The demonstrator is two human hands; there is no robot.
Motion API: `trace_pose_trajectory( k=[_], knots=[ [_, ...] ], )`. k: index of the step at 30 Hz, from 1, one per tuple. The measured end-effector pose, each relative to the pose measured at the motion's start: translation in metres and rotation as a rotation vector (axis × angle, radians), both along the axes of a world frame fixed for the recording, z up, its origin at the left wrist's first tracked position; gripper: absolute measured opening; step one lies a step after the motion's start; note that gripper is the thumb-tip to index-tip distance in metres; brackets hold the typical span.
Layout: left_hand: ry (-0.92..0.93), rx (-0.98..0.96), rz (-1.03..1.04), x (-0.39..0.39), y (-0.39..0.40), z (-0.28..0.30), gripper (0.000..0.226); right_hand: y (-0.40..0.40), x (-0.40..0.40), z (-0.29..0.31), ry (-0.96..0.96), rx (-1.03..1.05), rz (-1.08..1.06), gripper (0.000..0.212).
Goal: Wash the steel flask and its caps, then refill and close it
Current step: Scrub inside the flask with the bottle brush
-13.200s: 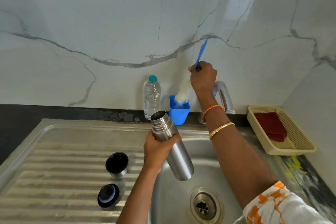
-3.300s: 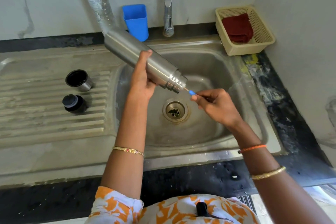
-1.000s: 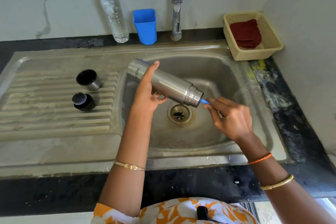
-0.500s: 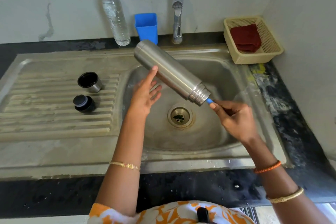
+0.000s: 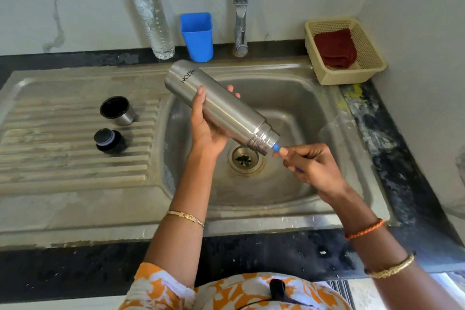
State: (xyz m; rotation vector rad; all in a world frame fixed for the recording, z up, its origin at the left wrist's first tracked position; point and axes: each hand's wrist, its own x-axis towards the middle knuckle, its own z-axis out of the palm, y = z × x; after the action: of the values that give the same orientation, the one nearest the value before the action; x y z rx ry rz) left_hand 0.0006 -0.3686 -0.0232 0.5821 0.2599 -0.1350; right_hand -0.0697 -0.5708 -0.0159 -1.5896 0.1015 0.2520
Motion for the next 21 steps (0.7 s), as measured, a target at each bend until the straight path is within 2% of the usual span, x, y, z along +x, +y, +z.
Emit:
trace_pose_trajectory(
  k=[2,4,6,8,10,11,13,16,17,19,21],
  knots=[
    [0.077,0.147,0.007,0.0,0.006,-0.002,0.074,0.001,-0.002,-0.007,-0.22,-0.165,-0.034,0.013],
    [0.233,0.255,0.116,-0.002,0.009,-0.005,0.05,-0.004,-0.001,-0.015,-0.525,-0.482,-0.087,0.011],
    [0.366,0.266,0.242,-0.004,0.007,0.0,0.035,-0.009,0.0,-0.023,-0.72,-0.78,-0.124,0.021],
    [0.412,0.302,0.244,0.002,0.002,0.008,0.046,-0.013,0.002,-0.027,-0.844,-0.939,-0.105,0.022],
    [0.442,0.313,0.228,0.007,-0.005,0.018,0.079,-0.015,0.002,-0.029,-0.901,-0.988,-0.031,0.021],
    [0.466,0.308,0.234,0.009,-0.007,0.02,0.089,-0.016,0.002,-0.027,-0.888,-0.961,0.02,0.022],
    [0.453,0.236,0.26,0.009,-0.009,0.023,0.08,-0.012,0.007,-0.017,-0.691,-0.721,0.091,0.023],
    [0.146,0.024,0.246,0.009,-0.008,0.023,0.065,-0.012,0.014,0.004,-0.061,-0.032,0.145,0.025],
    [0.043,-0.015,0.231,0.009,-0.006,0.026,0.064,-0.013,0.014,0.009,0.068,0.082,0.171,0.025],
    [-0.058,-0.01,0.189,0.011,0.0,0.031,0.065,-0.009,0.011,0.014,0.094,0.136,0.187,0.023],
    [0.003,0.121,0.186,0.014,0.009,0.039,0.055,-0.004,0.01,0.013,-0.038,0.049,0.107,0.015]
  ],
)
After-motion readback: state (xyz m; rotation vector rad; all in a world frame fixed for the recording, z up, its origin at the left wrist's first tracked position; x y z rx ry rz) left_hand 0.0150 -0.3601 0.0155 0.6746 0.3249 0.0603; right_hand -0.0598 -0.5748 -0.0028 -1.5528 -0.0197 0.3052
